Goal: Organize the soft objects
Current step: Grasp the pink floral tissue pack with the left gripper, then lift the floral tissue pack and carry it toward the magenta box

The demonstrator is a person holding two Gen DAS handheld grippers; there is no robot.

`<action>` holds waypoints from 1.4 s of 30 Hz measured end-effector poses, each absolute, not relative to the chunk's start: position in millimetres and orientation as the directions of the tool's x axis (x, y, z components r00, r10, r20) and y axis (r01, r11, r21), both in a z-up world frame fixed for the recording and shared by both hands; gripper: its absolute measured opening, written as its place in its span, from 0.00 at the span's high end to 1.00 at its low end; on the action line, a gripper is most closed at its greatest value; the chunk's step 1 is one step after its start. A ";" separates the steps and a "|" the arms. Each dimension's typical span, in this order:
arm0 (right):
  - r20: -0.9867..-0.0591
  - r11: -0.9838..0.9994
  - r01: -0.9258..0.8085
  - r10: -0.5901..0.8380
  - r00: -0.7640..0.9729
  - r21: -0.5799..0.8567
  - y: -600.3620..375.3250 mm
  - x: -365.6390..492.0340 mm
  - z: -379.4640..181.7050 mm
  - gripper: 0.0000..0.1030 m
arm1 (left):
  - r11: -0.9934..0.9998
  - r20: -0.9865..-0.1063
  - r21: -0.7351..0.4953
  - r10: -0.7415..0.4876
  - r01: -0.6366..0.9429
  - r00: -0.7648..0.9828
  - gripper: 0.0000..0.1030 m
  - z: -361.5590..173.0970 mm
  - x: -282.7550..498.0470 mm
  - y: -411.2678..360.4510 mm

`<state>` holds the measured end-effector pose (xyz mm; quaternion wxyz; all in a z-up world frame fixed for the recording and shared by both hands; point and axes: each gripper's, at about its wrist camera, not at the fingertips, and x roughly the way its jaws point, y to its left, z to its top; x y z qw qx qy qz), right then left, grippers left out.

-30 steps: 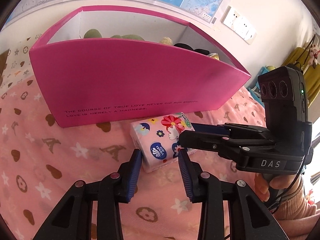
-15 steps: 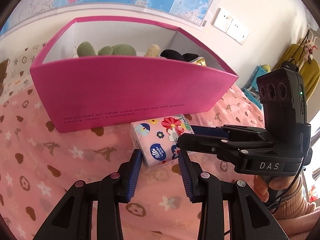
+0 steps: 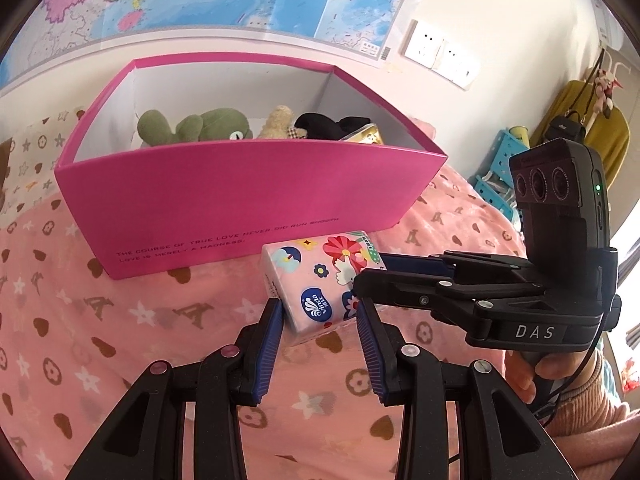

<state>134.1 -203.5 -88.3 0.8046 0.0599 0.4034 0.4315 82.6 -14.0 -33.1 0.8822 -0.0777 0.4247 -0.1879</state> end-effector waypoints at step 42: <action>-0.535 0.626 -0.667 0.753 0.383 0.403 -219.8 121.2 -63.8 0.64 | 0.910 -0.664 -0.254 -0.411 0.328 0.624 0.64 -6.0 73.9 -27.8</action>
